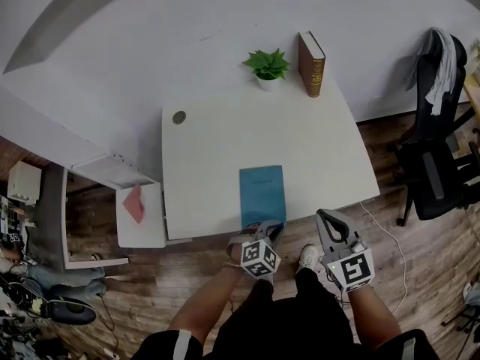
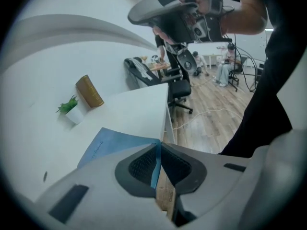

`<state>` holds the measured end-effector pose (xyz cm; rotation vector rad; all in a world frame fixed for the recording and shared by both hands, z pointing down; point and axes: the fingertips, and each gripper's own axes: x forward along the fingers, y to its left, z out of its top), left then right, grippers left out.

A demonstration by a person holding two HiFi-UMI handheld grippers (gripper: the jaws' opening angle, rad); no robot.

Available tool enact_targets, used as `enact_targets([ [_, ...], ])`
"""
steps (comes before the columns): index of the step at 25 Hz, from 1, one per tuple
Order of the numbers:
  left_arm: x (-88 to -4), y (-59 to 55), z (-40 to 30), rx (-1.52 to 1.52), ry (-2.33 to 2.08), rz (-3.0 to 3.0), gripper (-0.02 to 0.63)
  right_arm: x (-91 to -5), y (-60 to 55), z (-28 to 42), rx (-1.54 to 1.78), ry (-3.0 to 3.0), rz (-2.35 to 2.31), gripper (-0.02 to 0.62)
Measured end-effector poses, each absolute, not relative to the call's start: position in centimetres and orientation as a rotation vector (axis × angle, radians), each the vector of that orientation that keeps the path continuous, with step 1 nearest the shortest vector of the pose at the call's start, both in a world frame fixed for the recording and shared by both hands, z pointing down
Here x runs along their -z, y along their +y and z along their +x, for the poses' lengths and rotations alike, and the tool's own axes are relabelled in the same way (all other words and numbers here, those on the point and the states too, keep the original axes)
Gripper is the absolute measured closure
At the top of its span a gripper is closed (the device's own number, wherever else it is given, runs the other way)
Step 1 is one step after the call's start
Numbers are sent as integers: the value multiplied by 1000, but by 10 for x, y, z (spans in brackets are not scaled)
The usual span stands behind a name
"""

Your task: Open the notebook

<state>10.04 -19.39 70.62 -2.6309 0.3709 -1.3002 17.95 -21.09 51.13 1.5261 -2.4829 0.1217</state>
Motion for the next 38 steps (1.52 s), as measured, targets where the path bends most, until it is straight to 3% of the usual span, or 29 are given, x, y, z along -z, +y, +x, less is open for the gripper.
enact_targets([
  [12,-692,-195,90,1202,345,-2883,577,-506,-210,141,-164,-2533,1415,594],
  [38,-689,-196,90,1102,355,-3102,583,-497,-208,133,-183,-2552,1395,594],
])
